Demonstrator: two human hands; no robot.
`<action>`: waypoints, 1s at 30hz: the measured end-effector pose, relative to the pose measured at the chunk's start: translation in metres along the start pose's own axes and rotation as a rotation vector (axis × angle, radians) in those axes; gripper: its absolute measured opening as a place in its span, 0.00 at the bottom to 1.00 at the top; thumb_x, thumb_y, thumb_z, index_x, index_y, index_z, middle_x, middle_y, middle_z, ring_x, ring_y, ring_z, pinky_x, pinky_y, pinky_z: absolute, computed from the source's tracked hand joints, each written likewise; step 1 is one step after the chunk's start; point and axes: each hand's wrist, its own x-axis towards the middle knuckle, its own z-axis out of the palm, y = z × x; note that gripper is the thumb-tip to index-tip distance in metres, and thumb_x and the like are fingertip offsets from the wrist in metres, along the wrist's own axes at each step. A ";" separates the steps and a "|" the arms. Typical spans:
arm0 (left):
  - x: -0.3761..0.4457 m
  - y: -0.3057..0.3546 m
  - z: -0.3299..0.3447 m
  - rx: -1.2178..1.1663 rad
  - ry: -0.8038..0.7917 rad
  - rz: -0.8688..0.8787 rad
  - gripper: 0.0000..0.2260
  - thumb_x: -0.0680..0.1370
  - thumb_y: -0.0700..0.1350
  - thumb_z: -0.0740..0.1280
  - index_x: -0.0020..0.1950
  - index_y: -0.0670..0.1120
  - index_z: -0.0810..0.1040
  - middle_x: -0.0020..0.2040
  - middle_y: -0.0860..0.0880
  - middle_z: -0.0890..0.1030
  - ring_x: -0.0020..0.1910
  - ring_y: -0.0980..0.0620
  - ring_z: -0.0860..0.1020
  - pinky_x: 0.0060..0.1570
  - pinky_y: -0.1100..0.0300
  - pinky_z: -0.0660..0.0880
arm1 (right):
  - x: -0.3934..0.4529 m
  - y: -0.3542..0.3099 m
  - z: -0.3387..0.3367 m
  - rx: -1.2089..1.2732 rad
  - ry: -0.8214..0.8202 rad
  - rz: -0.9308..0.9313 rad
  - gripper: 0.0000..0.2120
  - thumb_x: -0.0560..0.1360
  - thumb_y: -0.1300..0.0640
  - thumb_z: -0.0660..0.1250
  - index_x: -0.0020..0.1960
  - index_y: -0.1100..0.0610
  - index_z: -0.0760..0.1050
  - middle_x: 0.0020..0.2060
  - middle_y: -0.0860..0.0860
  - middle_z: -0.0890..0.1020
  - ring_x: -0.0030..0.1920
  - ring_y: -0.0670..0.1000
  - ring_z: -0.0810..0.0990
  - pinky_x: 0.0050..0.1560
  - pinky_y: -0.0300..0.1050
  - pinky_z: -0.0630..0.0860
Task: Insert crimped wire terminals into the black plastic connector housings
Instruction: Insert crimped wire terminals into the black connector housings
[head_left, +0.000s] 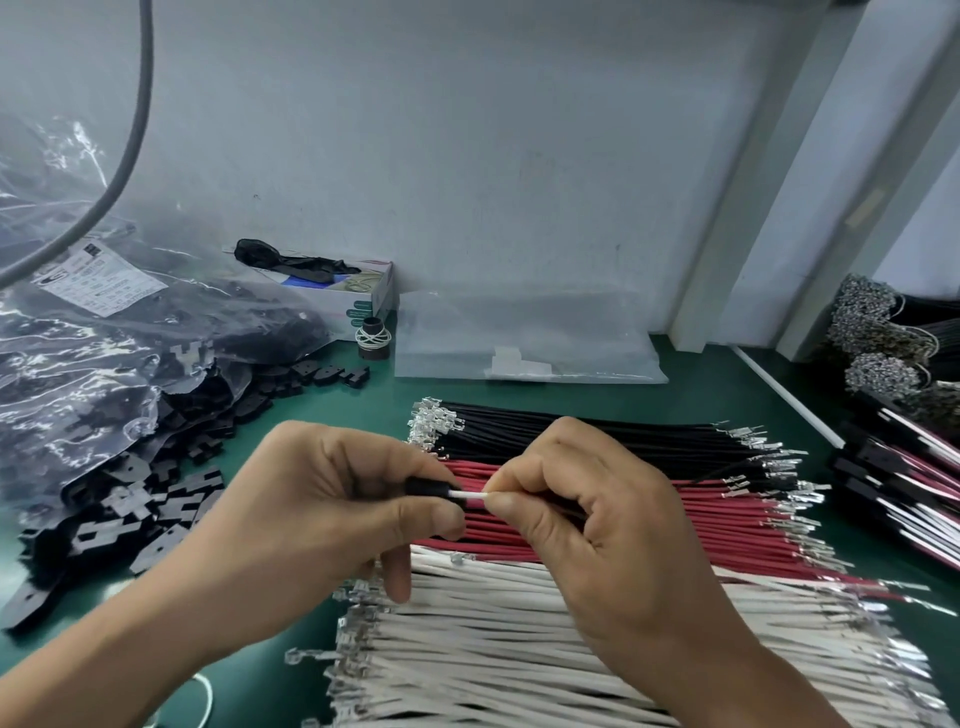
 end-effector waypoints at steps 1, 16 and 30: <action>0.000 0.000 0.000 -0.013 -0.024 -0.002 0.17 0.64 0.57 0.80 0.47 0.50 0.89 0.34 0.42 0.86 0.24 0.47 0.81 0.26 0.65 0.73 | 0.000 -0.001 0.000 0.006 0.000 0.002 0.07 0.78 0.50 0.68 0.45 0.50 0.82 0.41 0.42 0.77 0.43 0.45 0.78 0.41 0.38 0.74; 0.003 -0.009 -0.005 -0.134 -0.057 -0.022 0.17 0.66 0.53 0.80 0.51 0.46 0.88 0.42 0.40 0.88 0.28 0.46 0.82 0.29 0.60 0.77 | 0.000 0.000 0.002 -0.167 0.040 -0.099 0.14 0.81 0.48 0.61 0.44 0.52 0.80 0.40 0.42 0.75 0.38 0.44 0.75 0.37 0.44 0.75; 0.005 -0.008 -0.010 -0.107 -0.075 0.085 0.13 0.70 0.51 0.78 0.51 0.47 0.88 0.42 0.42 0.88 0.29 0.45 0.84 0.29 0.62 0.76 | 0.006 -0.002 -0.002 -0.287 0.114 -0.233 0.13 0.81 0.50 0.62 0.44 0.53 0.81 0.40 0.43 0.75 0.36 0.44 0.74 0.33 0.43 0.74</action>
